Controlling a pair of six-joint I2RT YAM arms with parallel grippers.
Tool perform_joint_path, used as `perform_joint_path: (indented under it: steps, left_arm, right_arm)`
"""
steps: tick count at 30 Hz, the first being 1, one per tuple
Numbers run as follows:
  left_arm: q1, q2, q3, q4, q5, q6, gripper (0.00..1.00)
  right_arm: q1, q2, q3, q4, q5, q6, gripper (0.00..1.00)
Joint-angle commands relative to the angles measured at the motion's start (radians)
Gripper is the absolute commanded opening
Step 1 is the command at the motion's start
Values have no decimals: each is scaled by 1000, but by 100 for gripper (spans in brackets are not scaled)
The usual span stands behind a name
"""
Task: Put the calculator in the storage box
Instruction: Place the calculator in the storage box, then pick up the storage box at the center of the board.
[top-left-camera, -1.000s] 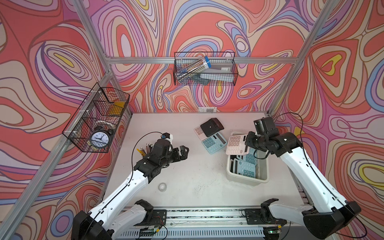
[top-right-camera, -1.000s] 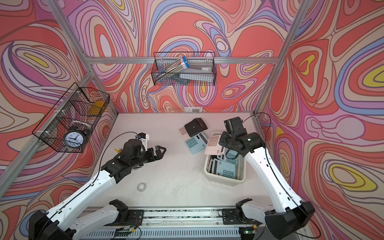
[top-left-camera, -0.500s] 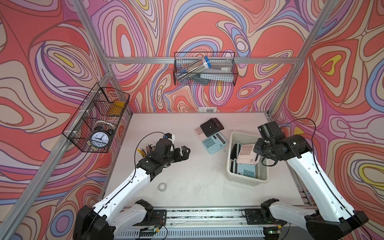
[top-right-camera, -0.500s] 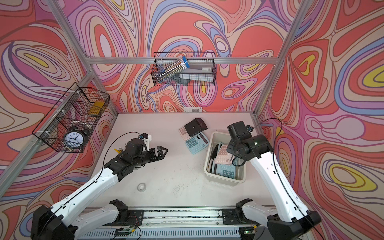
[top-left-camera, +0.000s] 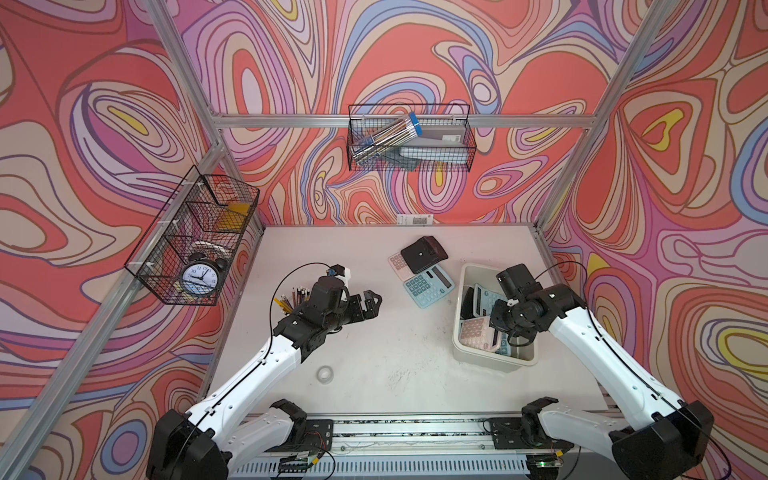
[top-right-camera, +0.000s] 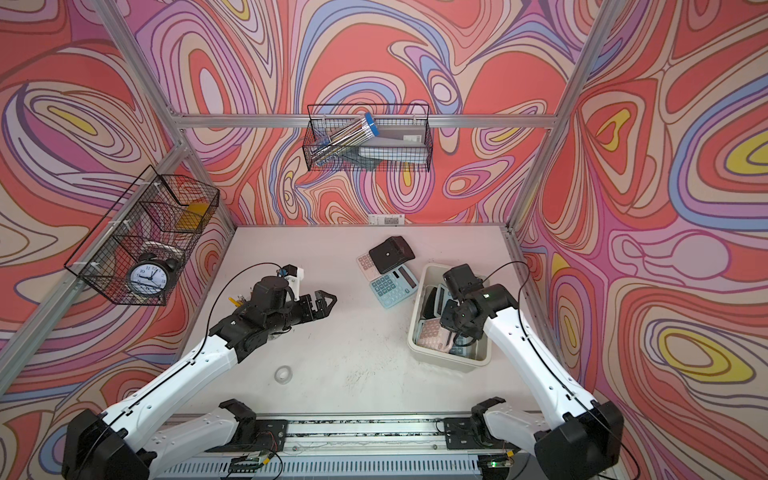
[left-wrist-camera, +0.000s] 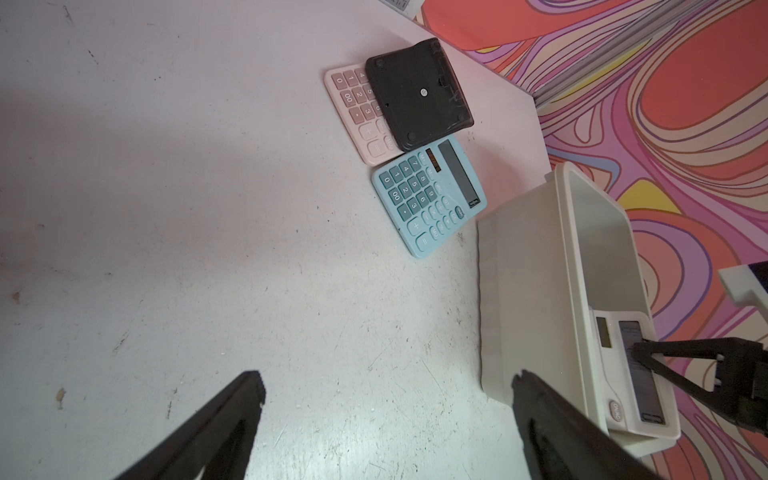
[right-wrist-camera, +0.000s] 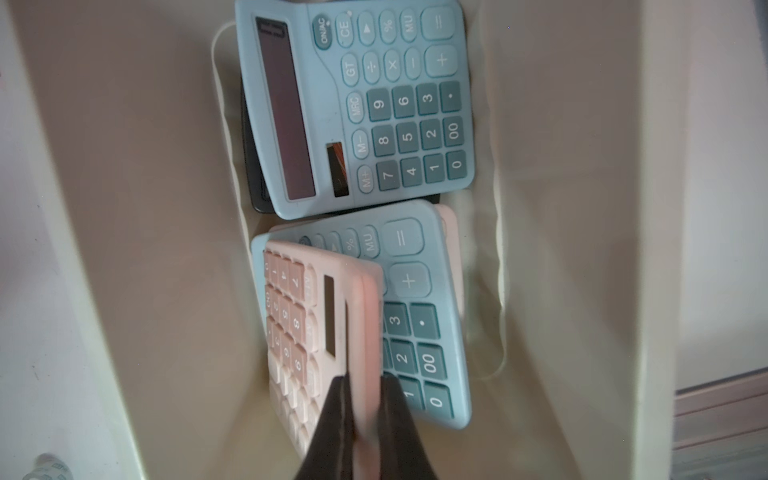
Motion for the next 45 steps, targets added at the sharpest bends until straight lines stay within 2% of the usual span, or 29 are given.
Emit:
perform_joint_path:
  steps: [1, 7, 9, 11, 13, 16, 21, 22, 23, 24, 25, 27, 35, 37, 40, 45]
  left_arm:
    - [-4, 8, -18, 28, 10, -7, 99]
    - [-3, 2, -27, 33, 13, -14, 99]
    - [-4, 0, -28, 33, 15, -14, 99]
    - [-4, -3, -29, 32, 17, -15, 99]
    - [-4, -9, -30, 30, 18, -15, 99]
    - [-3, -19, -34, 31, 21, -17, 99]
    - [-5, -17, -38, 36, 37, -24, 99]
    - [-6, -16, -38, 36, 43, -26, 99]
    - [-6, -15, -38, 35, 47, -27, 99]
    - [-6, -15, -38, 33, 50, -27, 99]
    - [-8, -16, -38, 30, 52, -27, 99]
    - [-10, -19, -37, 21, 54, -27, 99]
    - [-25, -33, -35, -4, 65, -24, 99]
    - [-29, -37, -37, -3, 64, -23, 99]
    - [-30, -37, -38, -29, 62, -23, 99]
    - [-35, -32, -34, -27, 61, -25, 99]
  right_arm:
    - [-4, 5, -49, 28, -37, -11, 0]
    - [-4, 18, -69, 8, 39, 7, 0]
    - [-4, 19, -59, -8, 69, 14, 13]
    - [-4, 19, -44, -24, 100, 20, 30]
    - [-4, 18, -25, -36, 119, 20, 38]
    - [-4, 18, 7, -47, 149, 18, 41]
    - [-5, 30, 92, -71, 273, 36, 44]
    - [-5, 33, 108, -68, 301, 38, 50]
    - [-5, 36, 123, -70, 336, 47, 77]
    - [-7, 36, 128, -62, 359, 48, 93]
    - [-13, 38, 132, -48, 380, 43, 98]
    - [-38, 40, 128, -2, 376, 14, 98]
    - [-248, 91, 50, 174, 203, -97, 98]
    - [-285, 98, 12, 224, 155, -123, 91]
    - [-297, 82, -40, 281, 128, -142, 74]
    - [-297, 75, -81, 313, 86, -171, 57]
